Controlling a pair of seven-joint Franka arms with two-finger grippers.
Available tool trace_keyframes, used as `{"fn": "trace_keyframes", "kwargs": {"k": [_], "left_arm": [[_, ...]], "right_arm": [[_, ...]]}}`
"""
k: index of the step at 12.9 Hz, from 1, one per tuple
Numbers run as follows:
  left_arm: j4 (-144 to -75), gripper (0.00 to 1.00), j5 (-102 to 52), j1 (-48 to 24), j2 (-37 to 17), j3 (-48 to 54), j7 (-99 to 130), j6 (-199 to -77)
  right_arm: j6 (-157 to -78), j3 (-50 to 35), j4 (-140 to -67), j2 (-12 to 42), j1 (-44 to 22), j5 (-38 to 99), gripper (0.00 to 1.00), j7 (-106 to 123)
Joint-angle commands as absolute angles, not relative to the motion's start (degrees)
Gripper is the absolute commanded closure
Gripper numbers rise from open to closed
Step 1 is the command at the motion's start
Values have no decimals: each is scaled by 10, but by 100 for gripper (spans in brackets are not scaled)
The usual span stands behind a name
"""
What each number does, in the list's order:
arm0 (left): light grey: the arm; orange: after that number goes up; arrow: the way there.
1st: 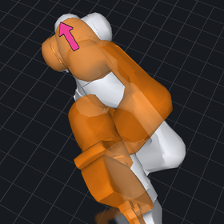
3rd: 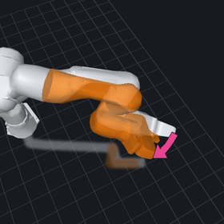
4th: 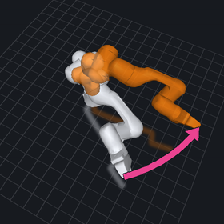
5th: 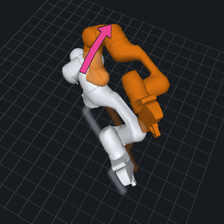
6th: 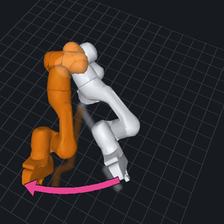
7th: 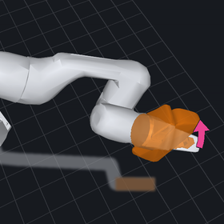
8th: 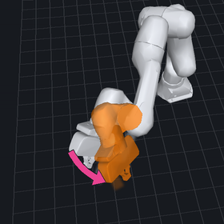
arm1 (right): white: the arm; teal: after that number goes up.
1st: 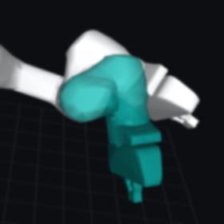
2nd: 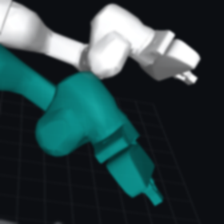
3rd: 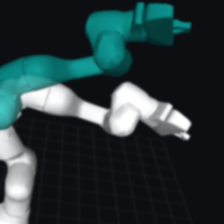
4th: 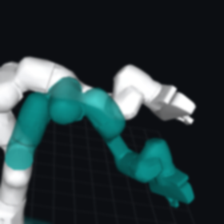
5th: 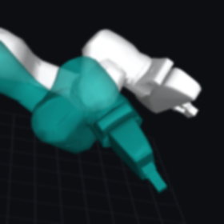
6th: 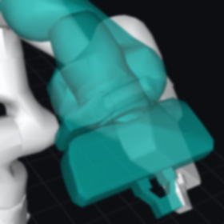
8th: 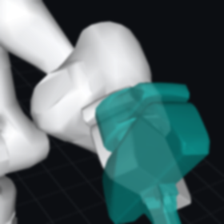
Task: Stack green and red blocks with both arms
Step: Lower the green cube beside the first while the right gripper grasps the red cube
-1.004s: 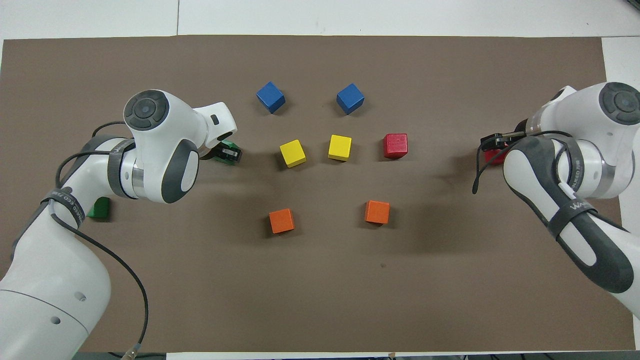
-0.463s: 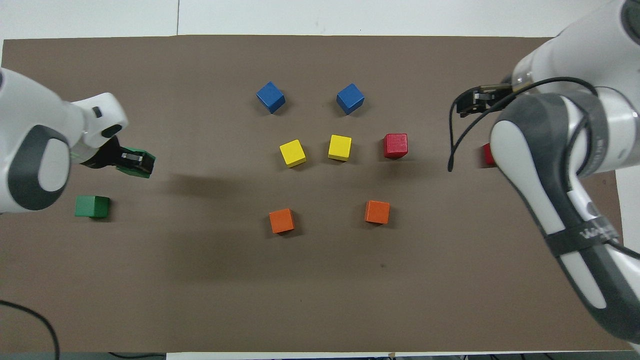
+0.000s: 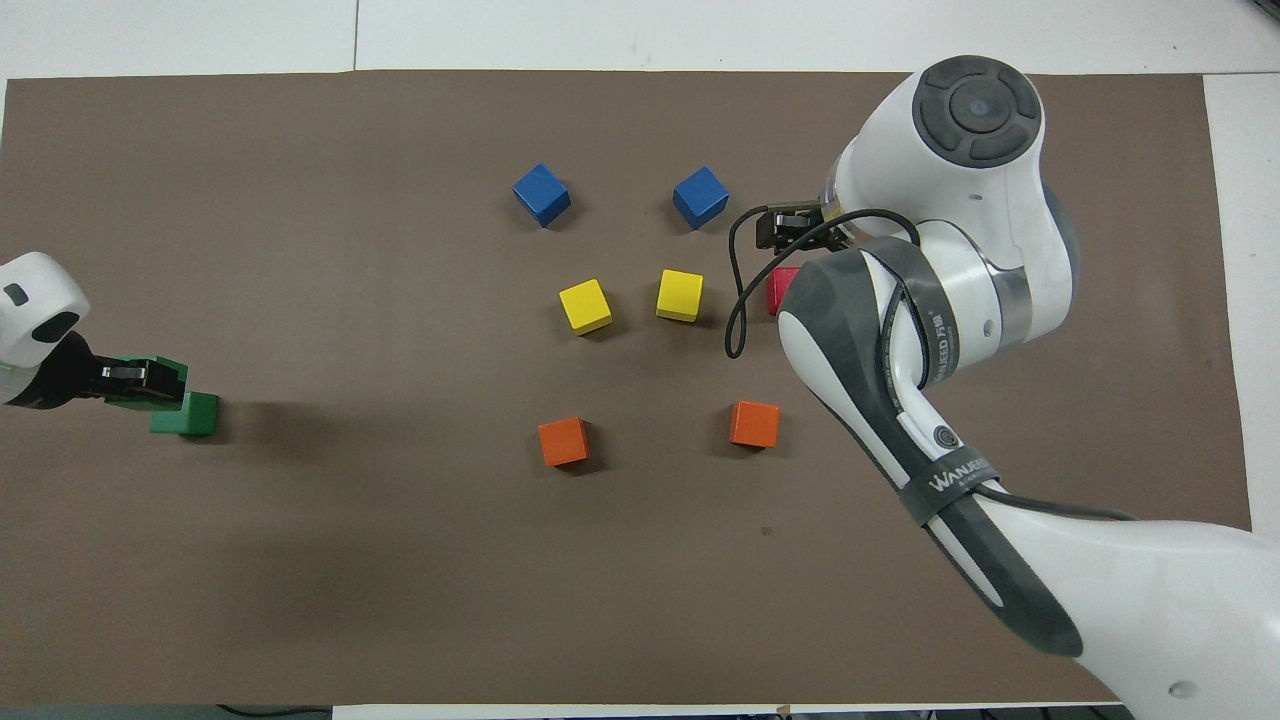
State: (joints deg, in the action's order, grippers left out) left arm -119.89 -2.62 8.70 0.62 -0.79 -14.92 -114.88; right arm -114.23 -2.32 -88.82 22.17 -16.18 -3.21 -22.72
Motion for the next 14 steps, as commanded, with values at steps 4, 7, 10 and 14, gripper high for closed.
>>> {"fn": "trace_keyframes", "kwargs": {"k": [4, 7, 10, 14], "left_arm": [[-1288, 100, -17, 123, 42, -1, -163, -1253], [-1317, 100, -17, 130, 42, -1, -168, -1296], [-1337, 100, -17, 130, 40, 1, -168, -1328], [-1347, 100, -17, 132, 32, 1, -173, -1349]], "right_arm": [[-1201, -26, -919, 255, -161, -23, 0, -236], [-1231, -26, -939, 261, -156, -12, 0, -239], [-1290, -26, -997, 251, -151, -12, 0, -235], [-1303, -26, -1014, 247, -147, -12, 0, -235]]}}
